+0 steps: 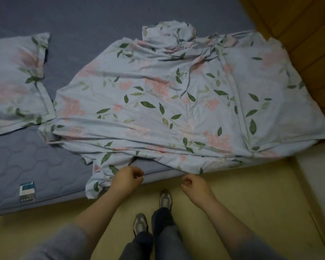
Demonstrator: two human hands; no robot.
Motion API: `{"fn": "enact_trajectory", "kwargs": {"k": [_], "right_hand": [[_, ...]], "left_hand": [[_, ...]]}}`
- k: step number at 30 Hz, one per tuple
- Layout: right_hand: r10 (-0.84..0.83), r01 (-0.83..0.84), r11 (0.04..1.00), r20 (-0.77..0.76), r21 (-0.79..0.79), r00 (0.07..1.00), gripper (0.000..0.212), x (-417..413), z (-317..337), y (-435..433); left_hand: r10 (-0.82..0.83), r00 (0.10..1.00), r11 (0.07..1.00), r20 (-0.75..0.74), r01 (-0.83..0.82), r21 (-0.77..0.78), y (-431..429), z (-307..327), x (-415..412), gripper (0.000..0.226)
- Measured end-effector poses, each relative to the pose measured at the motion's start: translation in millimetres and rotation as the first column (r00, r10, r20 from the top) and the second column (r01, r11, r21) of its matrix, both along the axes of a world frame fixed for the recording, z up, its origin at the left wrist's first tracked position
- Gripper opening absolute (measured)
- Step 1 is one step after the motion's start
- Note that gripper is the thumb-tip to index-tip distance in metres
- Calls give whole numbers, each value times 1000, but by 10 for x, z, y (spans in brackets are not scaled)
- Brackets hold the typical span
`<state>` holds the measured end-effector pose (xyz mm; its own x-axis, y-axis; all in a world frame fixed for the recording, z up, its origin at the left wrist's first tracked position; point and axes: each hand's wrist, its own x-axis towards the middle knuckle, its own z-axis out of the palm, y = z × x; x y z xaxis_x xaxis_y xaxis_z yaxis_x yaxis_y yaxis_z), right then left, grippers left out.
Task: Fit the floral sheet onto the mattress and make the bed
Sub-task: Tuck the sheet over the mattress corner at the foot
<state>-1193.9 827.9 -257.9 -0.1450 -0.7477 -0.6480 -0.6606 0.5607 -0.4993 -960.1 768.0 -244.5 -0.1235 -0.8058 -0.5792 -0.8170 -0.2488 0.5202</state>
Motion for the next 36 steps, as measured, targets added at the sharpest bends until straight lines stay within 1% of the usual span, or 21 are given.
{"fn": "enact_trajectory", "kwargs": {"k": [2,4,6,8,9,12,15,19,20,21,23,24,27,28,30,32,33,36], "right_hand": [[97,-97,995,-11,30,995,25,72,-247,-16],[152,-152,988,-27,33,988,29,141,-484,-100],[172,-172,985,-13,29,985,28,205,-784,-205],[176,-176,984,0,16,984,25,265,-1090,-337],[180,-180,984,-9,2,984,27,299,-1235,-416],[206,-210,976,-75,-62,976,36,371,-1660,-658],[276,-293,952,-168,-90,946,45,420,-2024,-896],[345,-394,910,-288,-131,893,61,451,-2403,-1076],[340,-395,910,-317,-128,885,61,449,-2482,-1102],[322,-388,913,-356,-129,877,55,435,-2552,-1121],[332,-419,900,-433,-122,838,31,387,-2630,-1152],[344,-438,890,-444,-127,828,23,362,-2646,-1148],[298,-400,881,-360,-252,884,11,263,-2651,-1040],[277,-374,880,-325,-292,904,9,241,-2638,-987],[271,-352,885,-278,-305,922,8,201,-2544,-849],[253,-336,886,-275,-319,928,8,182,-2427,-712],[244,-329,886,-275,-326,930,9,170,-2357,-636],[240,-324,886,-270,-333,932,10,167,-2240,-376]], "left_hand": [[-27,999,1000,22,27,12,-12,-220,27,20],[-69,996,998,50,68,13,-63,-440,51,20],[-95,993,995,75,95,4,-131,-682,48,25],[-86,990,996,107,89,-25,-222,-924,36,31],[-81,989,995,124,86,-40,-273,-1046,34,33],[-114,982,990,150,125,-67,-402,-1443,37,37],[-150,974,978,168,171,-122,-527,-1832,34,48],[-242,937,930,252,298,-215,-723,-2261,12,62],[-252,927,917,278,320,-237,-780,-2339,-4,61],[-262,917,906,301,341,-250,-833,-2398,-24,58],[-297,883,891,363,393,-226,-922,-2463,-68,45],[-323,858,886,399,422,-191,-954,-2486,-86,39],[-370,797,854,478,494,-161,-992,-2505,-120,29],[-379,779,842,500,514,-162,-986,-2494,-118,26],[-380,760,814,527,546,-199,-945,-2423,-138,23],[-394,760,779,517,575,-251,-868,-2344,-138,28],[-424,755,767,500,593,-246,-805,-2279,-134,31],[-510,709,743,486,648,-165,-574,-2125,-83,34]]}}
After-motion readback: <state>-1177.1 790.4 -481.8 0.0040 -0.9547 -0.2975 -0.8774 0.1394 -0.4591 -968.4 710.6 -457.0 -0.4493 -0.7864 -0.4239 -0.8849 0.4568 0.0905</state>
